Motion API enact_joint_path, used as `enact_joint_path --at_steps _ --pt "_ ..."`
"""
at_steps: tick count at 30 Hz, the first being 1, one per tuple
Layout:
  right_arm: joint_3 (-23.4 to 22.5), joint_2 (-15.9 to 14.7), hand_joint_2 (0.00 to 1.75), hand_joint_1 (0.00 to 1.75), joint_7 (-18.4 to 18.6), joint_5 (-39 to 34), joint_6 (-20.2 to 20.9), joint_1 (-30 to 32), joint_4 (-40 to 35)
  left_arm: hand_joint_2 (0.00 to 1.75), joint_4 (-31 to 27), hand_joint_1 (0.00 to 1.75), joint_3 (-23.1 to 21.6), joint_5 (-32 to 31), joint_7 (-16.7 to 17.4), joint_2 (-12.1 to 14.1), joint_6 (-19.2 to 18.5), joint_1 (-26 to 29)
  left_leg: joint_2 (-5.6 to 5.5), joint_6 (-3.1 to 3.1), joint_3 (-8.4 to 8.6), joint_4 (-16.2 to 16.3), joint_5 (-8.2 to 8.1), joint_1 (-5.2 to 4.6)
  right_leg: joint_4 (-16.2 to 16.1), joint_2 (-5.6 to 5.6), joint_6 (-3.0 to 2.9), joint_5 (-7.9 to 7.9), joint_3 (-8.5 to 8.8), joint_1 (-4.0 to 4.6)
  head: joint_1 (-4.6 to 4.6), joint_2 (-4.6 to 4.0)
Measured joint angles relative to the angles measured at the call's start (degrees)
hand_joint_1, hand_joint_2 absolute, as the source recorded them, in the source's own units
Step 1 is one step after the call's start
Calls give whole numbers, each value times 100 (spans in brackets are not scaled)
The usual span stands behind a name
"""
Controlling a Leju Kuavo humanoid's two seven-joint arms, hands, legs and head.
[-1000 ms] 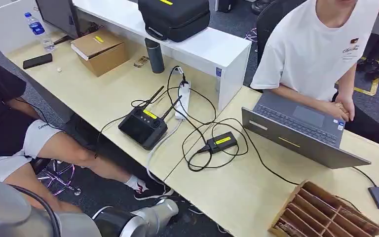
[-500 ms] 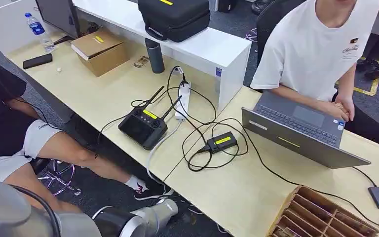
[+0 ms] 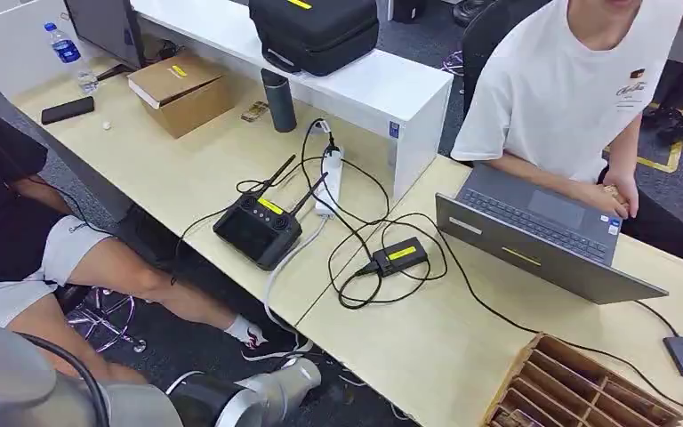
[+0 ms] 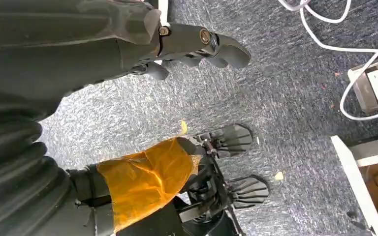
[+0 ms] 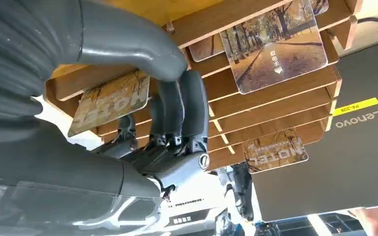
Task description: Pass the card to the sensor for recognition and then transmit it.
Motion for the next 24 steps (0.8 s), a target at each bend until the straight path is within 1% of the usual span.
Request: enact_joint_path --at_steps 4,6,7,8,9,10,11,13,16,23,24 --pt "0 -2 175 105 -2 -9 -4 -2 -18 175 0 0 0 -7 -4 -2 2 -1 0 0 0 0 0 0 0 0 0 0 0 0 0 0" --pt "0 -2 175 120 -2 -15 -4 -5 -20 175 0 0 0 -9 -2 -7 9 -1 0 0 0 0 0 0 0 0 0 0 0 0 0 0" --pt "0 -2 175 113 -6 -17 -9 -5 -22 175 0 0 0 -13 2 -9 13 -1 0 0 0 0 0 0 0 0 0 0 0 0 0 0" --pt "0 -2 175 117 -26 -28 -24 -3 -30 175 0 0 0 -18 2 -7 11 -1 0 0 0 0 0 0 0 0 0 0 0 0 0 0" --pt "0 -2 175 126 -68 -50 -35 -1 -48 175 -2 0 0 -20 0 -7 9 -1 0 0 0 0 0 0 0 0 0 0 0 0 0 0" --pt "0 -2 175 129 -103 -90 -48 4 -88 175 0 0 0 -26 -9 -7 4 -1 0 0 0 0 0 0 0 0 0 0 0 0 0 0" --pt "0 -2 175 133 -155 -145 -55 24 -167 175 0 0 0 -37 -22 -7 2 0 0 0 0 0 0 0 0 0 0 0 0 0 0 0" --pt "-2 -9 175 133 -267 -260 -72 67 -425 175 0 0 2 -46 -52 -2 -7 1 0 0 0 0 0 0 0 0 0 0 0 0 0 0" --pt "-2 -42 175 145 -365 -319 -52 159 -882 175 -2 0 11 -50 -90 0 -13 3 0 0 0 0 0 0 0 0 0 0 0 0 0 0" --pt "-63 -190 175 141 -428 -378 -46 363 -1683 175 0 0 39 -39 -135 7 -13 12 0 0 0 0 0 0 0 0 0 0 0 0 0 0" --pt "-79 -212 175 126 -435 -383 -46 388 -1756 175 0 0 44 -39 -142 11 -13 13 0 0 0 0 0 0 0 0 0 0 0 0 0 0"
